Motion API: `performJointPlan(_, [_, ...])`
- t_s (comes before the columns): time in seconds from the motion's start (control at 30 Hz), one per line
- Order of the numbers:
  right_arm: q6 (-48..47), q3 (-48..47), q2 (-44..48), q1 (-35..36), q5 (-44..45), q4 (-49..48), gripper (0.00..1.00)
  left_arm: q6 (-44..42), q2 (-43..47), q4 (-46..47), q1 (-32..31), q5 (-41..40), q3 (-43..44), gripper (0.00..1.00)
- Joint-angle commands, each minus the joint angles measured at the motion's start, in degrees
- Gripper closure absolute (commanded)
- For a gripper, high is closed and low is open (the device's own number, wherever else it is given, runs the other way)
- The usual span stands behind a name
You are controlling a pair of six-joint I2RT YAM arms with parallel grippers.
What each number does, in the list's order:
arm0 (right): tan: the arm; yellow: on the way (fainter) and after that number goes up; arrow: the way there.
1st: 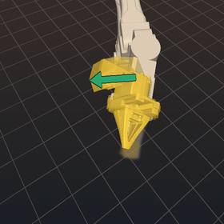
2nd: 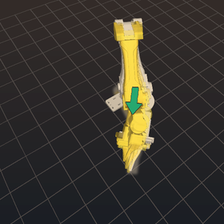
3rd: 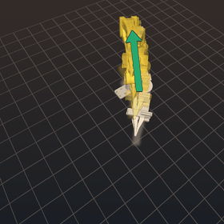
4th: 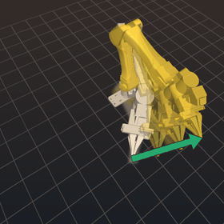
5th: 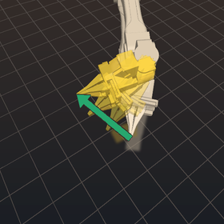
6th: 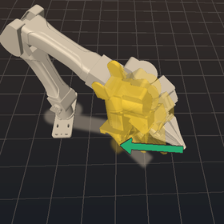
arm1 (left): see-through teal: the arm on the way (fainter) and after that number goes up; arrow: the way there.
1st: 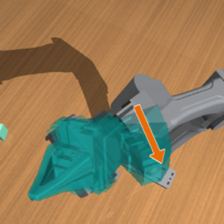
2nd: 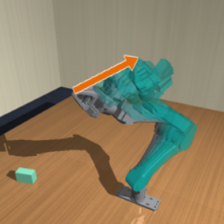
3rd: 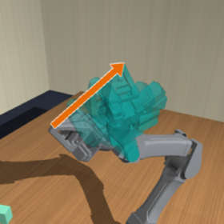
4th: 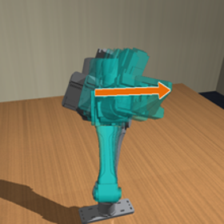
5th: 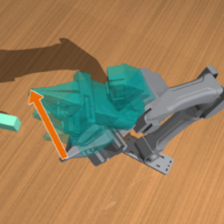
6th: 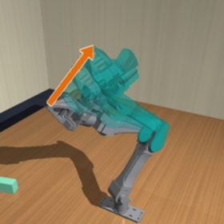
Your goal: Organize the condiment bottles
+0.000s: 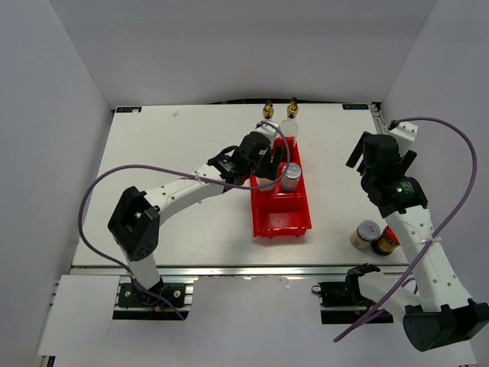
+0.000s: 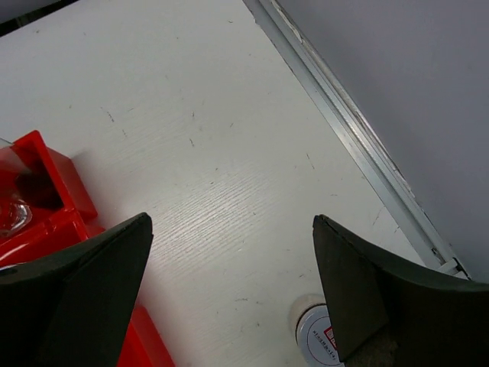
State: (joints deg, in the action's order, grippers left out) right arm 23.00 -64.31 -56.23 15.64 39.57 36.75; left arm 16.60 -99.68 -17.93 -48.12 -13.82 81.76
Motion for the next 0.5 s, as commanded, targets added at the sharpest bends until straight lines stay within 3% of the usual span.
performJointPlan(0.0, [2.1,-1.8,1.5,-0.5,2.2,4.2,0.11,-1.5,1.1,4.8,-0.2,1.2,2.5,0.92])
performJointPlan(0.07, [3.0,-0.6,2.0,-1.2,1.8,5.3,0.11,-1.7,0.1,4.8,-0.2,1.3,3.2,0.90])
performJointPlan(0.27, [8.5,2.0,3.4,-6.3,2.4,13.2,0.11,-2.2,-1.7,5.1,-0.2,2.6,3.1,0.49])
performJointPlan(0.47, [6.5,6.7,6.0,-17.1,-2.7,13.3,0.10,-3.3,-2.0,5.2,-0.2,2.4,2.5,0.26])
